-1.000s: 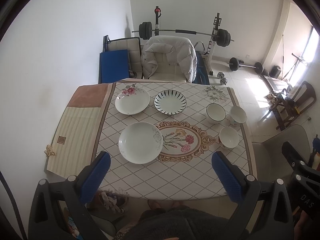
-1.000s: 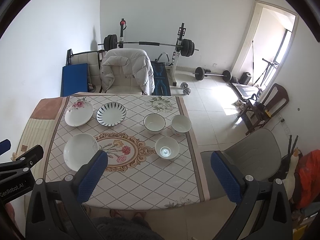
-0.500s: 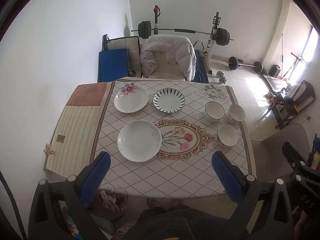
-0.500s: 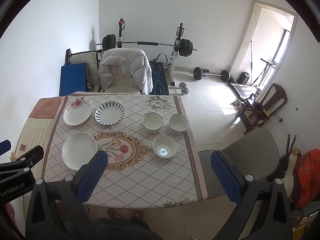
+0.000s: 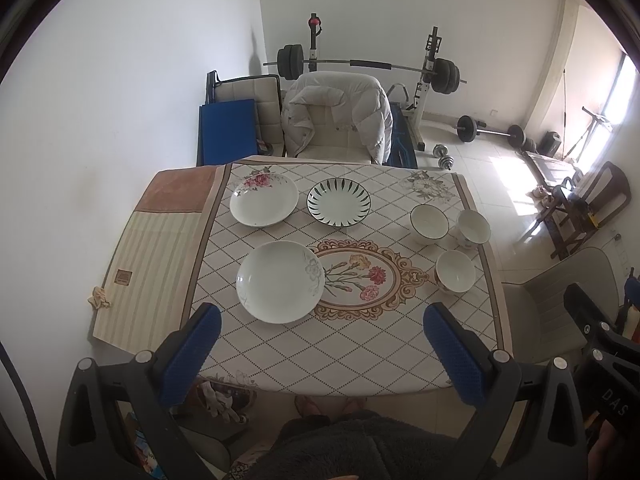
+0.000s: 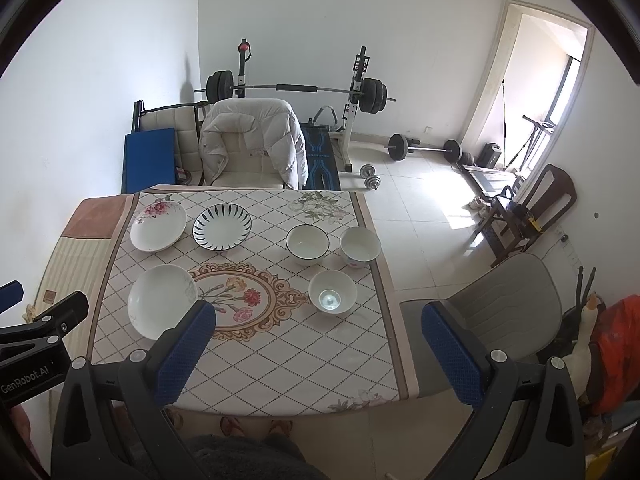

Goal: Organize plates and bowls

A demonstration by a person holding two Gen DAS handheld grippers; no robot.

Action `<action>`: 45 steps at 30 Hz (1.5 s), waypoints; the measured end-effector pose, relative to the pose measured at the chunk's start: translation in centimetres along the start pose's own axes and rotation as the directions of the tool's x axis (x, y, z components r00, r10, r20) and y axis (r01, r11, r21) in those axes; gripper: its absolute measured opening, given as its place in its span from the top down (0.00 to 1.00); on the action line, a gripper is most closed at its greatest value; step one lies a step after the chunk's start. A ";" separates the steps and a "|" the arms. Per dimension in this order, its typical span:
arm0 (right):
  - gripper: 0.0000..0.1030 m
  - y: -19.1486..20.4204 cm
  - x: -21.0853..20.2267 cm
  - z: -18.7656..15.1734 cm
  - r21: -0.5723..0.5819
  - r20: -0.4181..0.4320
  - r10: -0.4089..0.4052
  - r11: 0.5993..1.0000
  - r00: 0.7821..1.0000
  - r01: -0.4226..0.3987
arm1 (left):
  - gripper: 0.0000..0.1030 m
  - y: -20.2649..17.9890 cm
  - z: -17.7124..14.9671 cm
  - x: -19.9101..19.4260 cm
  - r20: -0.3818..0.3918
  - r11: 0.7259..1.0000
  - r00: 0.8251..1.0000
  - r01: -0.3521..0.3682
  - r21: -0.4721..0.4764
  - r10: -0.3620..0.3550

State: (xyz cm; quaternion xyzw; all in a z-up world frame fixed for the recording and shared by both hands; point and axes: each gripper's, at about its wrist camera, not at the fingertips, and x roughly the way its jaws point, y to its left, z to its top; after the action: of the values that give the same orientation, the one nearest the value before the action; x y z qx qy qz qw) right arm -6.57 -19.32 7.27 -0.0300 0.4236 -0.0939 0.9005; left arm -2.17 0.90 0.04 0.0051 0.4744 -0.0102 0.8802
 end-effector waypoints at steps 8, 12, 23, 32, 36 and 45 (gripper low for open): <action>0.00 -0.1 -0.5 -0.2 0.006 0.017 -0.007 1.000 1.000 0.007 | 0.00 -0.2 -0.1 -0.3 0.006 1.000 1.000 0.000 0.001 0.000; 0.00 -0.1 -0.8 -0.1 0.007 0.028 -0.015 1.000 1.000 0.014 | 0.00 -0.3 -0.2 -0.4 0.010 1.000 1.000 0.001 0.002 -0.001; 0.00 -0.1 -0.9 -0.1 0.007 0.038 -0.015 1.000 0.999 0.014 | 0.00 -0.8 0.1 -1.2 0.027 1.000 1.000 -0.005 0.003 0.005; 0.00 -0.5 0.1 0.4 0.026 0.032 0.009 1.000 0.999 -0.010 | 0.00 -0.5 0.4 -0.9 0.027 1.000 1.000 0.001 -0.001 -0.001; 0.00 -0.9 2.7 0.8 0.052 -0.008 0.084 0.995 0.996 -0.083 | 0.00 1.4 1.8 1.1 0.064 0.999 0.997 -0.034 -0.033 0.036; 0.00 3.4 18.7 0.4 0.091 -0.241 0.324 0.946 0.915 -0.311 | 0.01 12.0 4.0 14.5 -0.115 0.978 0.986 -0.134 -0.159 0.116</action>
State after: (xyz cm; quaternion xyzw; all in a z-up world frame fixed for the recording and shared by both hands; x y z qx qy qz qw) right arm 5.85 -19.64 -7.11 0.0743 0.5313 0.0398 0.8430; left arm 9.41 12.60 -9.91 -0.0377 0.5182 0.0849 0.8502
